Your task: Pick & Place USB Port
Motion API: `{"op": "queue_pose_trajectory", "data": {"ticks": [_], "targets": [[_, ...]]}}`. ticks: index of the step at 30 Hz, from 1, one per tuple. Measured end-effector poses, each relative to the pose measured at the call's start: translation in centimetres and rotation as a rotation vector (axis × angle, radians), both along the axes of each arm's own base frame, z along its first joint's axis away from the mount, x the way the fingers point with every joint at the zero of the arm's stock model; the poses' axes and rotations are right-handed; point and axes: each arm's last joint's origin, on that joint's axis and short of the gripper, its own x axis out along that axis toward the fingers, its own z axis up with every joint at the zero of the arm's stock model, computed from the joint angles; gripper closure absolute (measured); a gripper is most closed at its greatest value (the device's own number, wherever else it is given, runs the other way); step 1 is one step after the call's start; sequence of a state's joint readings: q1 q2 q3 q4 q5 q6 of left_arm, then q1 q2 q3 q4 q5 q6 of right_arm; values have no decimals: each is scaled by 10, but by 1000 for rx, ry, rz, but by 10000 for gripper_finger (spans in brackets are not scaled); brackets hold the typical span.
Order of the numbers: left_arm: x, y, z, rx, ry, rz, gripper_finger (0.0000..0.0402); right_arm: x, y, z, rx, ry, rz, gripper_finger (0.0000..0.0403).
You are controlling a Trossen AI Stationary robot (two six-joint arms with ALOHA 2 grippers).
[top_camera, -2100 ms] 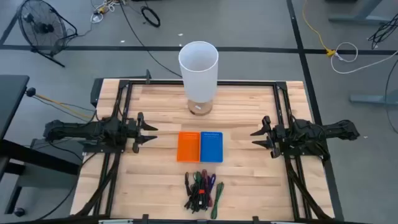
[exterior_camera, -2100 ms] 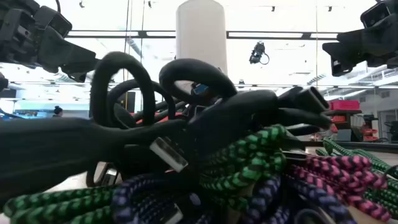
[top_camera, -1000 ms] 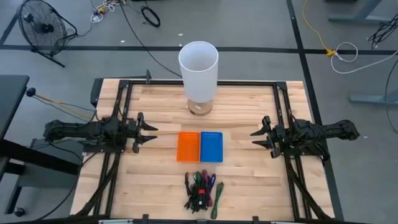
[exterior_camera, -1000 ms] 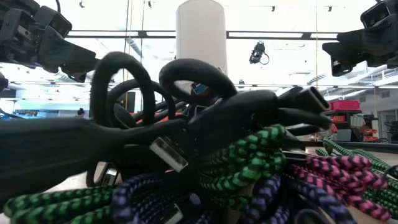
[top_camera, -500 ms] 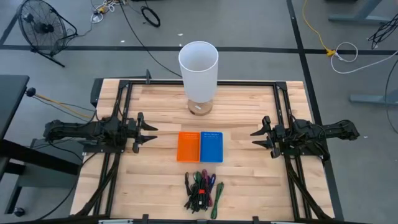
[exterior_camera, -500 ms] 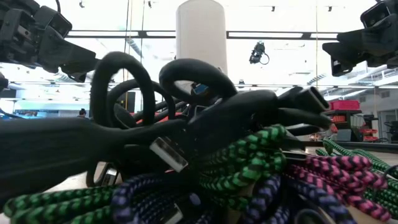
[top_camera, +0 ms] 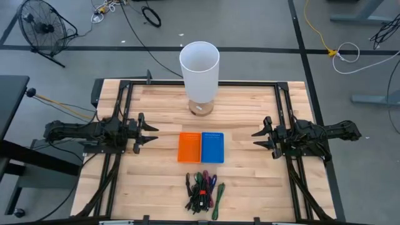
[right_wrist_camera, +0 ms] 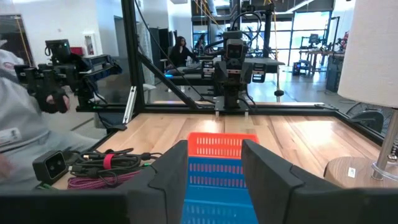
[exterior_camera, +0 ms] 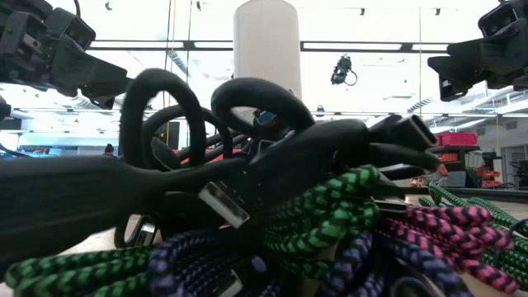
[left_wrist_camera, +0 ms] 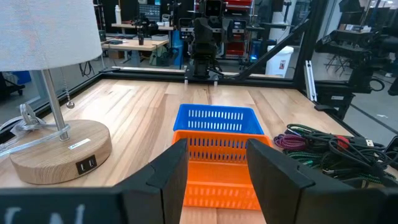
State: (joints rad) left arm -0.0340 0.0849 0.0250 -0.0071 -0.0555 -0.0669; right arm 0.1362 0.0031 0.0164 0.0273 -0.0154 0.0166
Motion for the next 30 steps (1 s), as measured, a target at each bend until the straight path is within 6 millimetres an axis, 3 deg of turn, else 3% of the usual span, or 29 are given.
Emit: {"op": "queue_pose_trajectory", "data": {"ticks": [23, 30], "targets": [[0, 0, 1, 0, -14, 2, 232, 0, 0, 0, -3, -1, -4, 249], [0, 0, 4, -3, -56, -5, 232, 0, -4, 4, -28, -41, -134, 249]]}}
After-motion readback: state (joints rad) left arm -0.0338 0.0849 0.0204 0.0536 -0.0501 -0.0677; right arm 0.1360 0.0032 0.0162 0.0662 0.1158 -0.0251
